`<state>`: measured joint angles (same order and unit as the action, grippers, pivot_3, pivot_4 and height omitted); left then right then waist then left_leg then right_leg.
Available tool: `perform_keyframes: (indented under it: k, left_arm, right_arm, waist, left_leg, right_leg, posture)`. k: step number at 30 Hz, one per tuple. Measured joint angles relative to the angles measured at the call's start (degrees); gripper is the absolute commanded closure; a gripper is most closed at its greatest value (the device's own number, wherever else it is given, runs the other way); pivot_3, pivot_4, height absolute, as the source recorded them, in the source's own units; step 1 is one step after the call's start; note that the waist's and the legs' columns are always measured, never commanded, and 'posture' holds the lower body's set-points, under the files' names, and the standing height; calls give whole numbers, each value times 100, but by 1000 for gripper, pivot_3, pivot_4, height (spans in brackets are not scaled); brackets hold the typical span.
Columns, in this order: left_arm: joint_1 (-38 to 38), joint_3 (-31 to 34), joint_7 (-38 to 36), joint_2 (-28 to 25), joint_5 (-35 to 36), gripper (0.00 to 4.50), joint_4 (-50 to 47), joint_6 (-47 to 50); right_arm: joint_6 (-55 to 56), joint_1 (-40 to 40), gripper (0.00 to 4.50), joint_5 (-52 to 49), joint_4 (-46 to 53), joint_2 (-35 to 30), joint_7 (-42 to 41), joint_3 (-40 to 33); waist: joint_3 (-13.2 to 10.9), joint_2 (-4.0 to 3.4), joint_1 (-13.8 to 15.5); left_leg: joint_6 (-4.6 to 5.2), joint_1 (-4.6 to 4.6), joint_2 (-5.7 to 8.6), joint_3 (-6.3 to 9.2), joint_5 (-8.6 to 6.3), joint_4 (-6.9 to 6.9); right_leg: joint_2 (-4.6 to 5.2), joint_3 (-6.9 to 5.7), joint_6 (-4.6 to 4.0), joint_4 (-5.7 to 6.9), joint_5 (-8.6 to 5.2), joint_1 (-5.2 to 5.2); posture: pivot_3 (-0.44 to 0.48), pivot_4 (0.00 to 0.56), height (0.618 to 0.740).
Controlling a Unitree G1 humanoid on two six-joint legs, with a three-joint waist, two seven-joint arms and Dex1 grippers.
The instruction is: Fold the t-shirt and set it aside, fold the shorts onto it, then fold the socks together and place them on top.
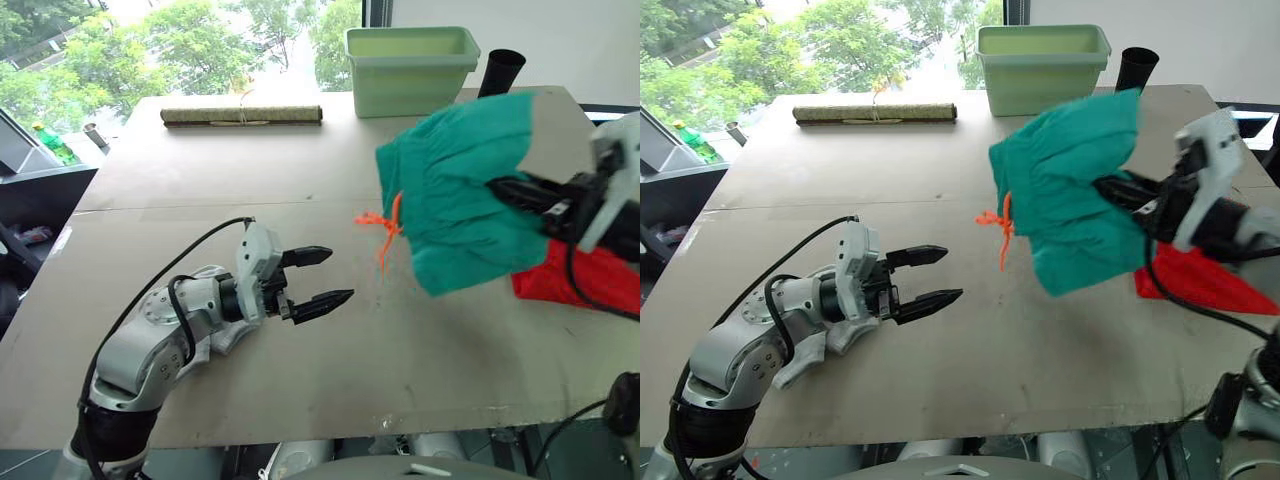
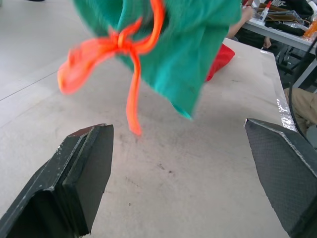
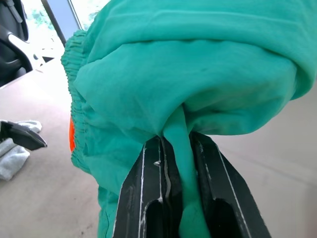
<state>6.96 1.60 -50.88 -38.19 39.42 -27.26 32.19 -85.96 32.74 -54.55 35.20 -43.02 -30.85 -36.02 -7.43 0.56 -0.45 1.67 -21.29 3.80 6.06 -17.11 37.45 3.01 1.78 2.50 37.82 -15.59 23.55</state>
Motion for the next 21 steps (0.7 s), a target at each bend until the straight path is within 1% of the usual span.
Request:
perform_keyframes:
  k: [1,3,5,6,7,9,11,14,15,17,18,19,20,21]
  left_arm:
    - [4,-2,-19,14,1,0,0,-2]
    - [41,-26,-47,29,7,0,1,4]
    - [259,-101,-75,103,94,0,-14,64]
    - [367,-138,-81,146,168,0,-64,122]
    - [436,-173,-95,156,249,0,-112,163]
    - [463,-186,-132,160,310,0,-148,229]
    - [521,-230,-136,166,352,0,-147,280]
    - [549,-224,-138,160,358,0,-149,317]
    - [574,-226,-131,165,366,0,-149,365]
    - [599,-220,-123,166,375,0,-149,380]
    - [630,-225,-117,189,379,0,-150,396]
    - [674,-254,-114,241,390,0,-152,415]
    - [683,-259,-113,246,403,0,-153,430]
    - [697,-264,-113,251,410,0,-153,445]
  right_arm:
    - [-244,65,4464,-172,-24,-284,-14,-177]
    - [-501,122,4464,-374,-169,-634,-7,-348]
    - [-602,2,4464,-376,-696,-1279,-79,-334]
    - [-538,-168,4464,-223,-1088,-1635,-149,-293]
    - [-402,-309,4464,17,-1527,-1856,-178,-225]
    - [-160,-464,4464,354,-2120,-1995,-189,-64]
    - [592,-726,4464,926,-2939,-2234,-360,602]
    - [1389,-717,4464,1596,-3922,-2304,-422,1234]
    - [1831,-582,4464,1968,-4433,-2283,-390,1600]
    - [2152,-515,4464,2260,-4742,-2253,-381,1862]
    - [2469,-395,4464,2507,-5008,-2149,-369,2108]
    - [2930,-259,4464,2838,-5536,-1921,-358,2427]
    - [3132,-223,3681,2984,-5795,-1825,-360,2546]
    - [3247,-210,3669,3068,-5942,-1776,-356,2616]
  waist:
    - [0,0,1]
    - [0,0,0]
    - [-1,1,24]
    - [0,3,59]
    - [3,9,68]
    - [5,10,69]
    - [4,7,39]
    - [2,-1,13]
    - [1,-2,-2]
    - [-1,-6,-6]
    - [-1,-5,-14]
    - [-2,-3,-18]
    - [-2,-4,-17]
    - [-2,-4,-11]
  left_leg:
    - [0,-1,-1,0,0,0]
    - [1,-2,-1,-2,0,0]
    - [2,-6,-1,-4,0,5]
    - [3,-10,-1,-5,0,10]
    - [3,-10,-1,-7,0,13]
    - [3,-8,-1,-17,0,19]
    - [3,-4,-7,-28,0,21]
    - [3,-3,-8,-36,1,22]
    - [3,-4,-8,-38,1,23]
    - [3,-6,-9,-36,1,23]
    - [3,-6,-11,-37,1,28]
    - [3,-7,-11,-38,1,29]
    - [2,-8,-10,-41,1,32]
    - [2,-9,-10,-41,1,34]
  right_leg:
    - [0,-2,0,-2,0,-1]
    - [0,-1,0,-1,0,-1]
    - [6,-9,0,-1,0,-3]
    - [8,-14,0,-3,0,-6]
    - [9,-13,0,-4,0,-8]
    - [8,-4,0,0,0,-9]
    - [2,3,0,7,0,-8]
    - [1,9,0,7,0,-5]
    - [0,11,0,7,0,-4]
    - [0,10,1,7,0,-2]
    - [-3,11,0,7,0,-3]
    - [-3,13,1,7,0,-3]
    - [-3,14,1,8,0,-3]
    - [-3,14,1,8,0,-3]
  posture:
    - [0,150,740]
    - [0,150,740]
    - [0,150,740]
    - [0,150,740]
    - [0,150,740]
    - [0,150,740]
    - [0,150,740]
    - [0,150,740]
    - [0,150,740]
    - [0,150,740]
    - [0,150,740]
    - [0,150,740]
    - [0,150,740]
    - [0,150,740]
